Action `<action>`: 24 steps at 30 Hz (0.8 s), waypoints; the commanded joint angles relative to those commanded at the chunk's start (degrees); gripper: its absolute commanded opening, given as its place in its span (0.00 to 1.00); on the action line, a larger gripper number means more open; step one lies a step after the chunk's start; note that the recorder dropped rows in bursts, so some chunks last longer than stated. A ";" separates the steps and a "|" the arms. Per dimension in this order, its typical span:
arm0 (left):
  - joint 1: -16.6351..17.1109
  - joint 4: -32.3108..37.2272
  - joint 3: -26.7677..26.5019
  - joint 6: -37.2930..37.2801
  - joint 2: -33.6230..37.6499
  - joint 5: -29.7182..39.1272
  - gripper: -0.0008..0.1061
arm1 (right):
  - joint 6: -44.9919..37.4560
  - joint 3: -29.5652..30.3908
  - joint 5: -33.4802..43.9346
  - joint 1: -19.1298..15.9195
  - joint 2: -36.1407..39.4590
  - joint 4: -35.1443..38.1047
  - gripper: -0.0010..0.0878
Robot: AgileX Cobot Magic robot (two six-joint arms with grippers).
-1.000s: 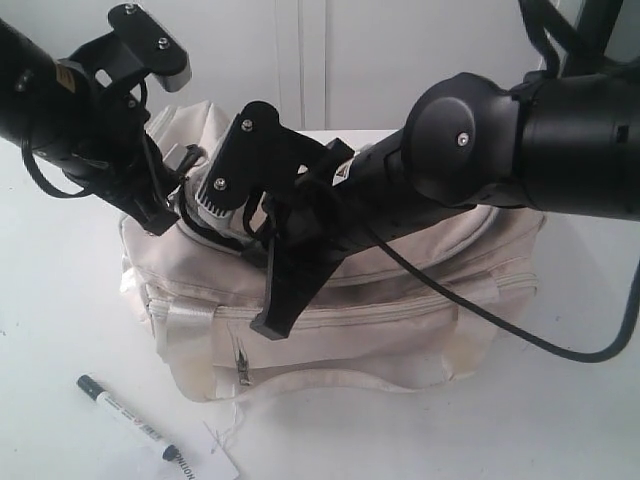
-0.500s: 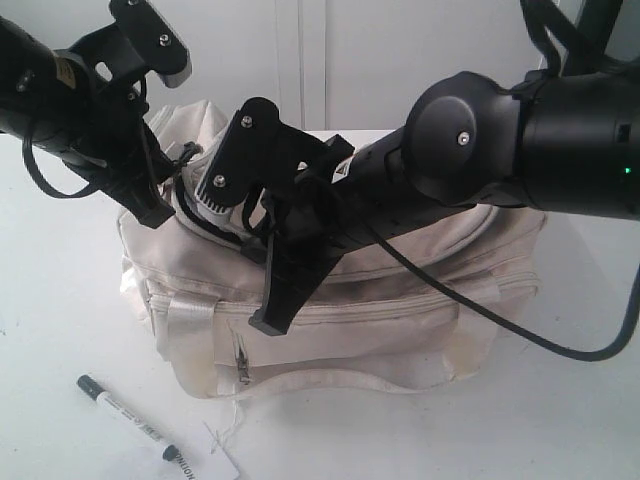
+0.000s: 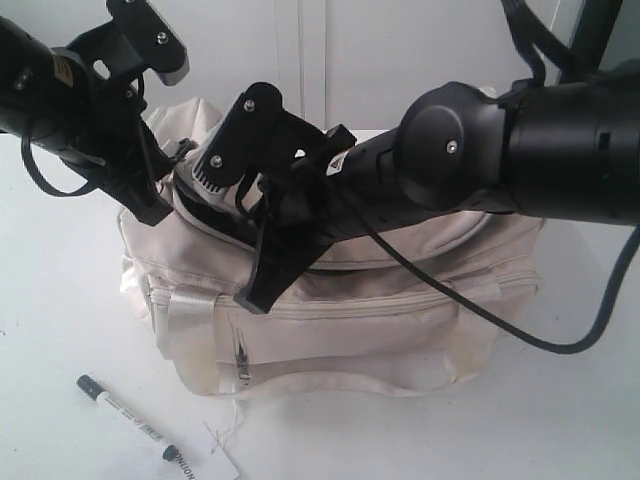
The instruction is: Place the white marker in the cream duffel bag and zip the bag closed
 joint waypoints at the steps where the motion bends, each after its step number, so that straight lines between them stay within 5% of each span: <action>1: 0.00 0.00 0.00 0.00 0.42 -0.12 0.01 | 0.12 0.00 -0.12 0.00 0.13 0.47 0.01; 17: 0.00 2.08 0.00 0.00 2.58 -0.42 0.01 | 4.57 -2.61 2.90 -0.13 1.15 0.58 0.01; 24: 0.00 4.09 0.00 0.00 2.58 -0.42 0.32 | 10.25 -7.48 9.96 -1.01 1.15 -0.99 0.01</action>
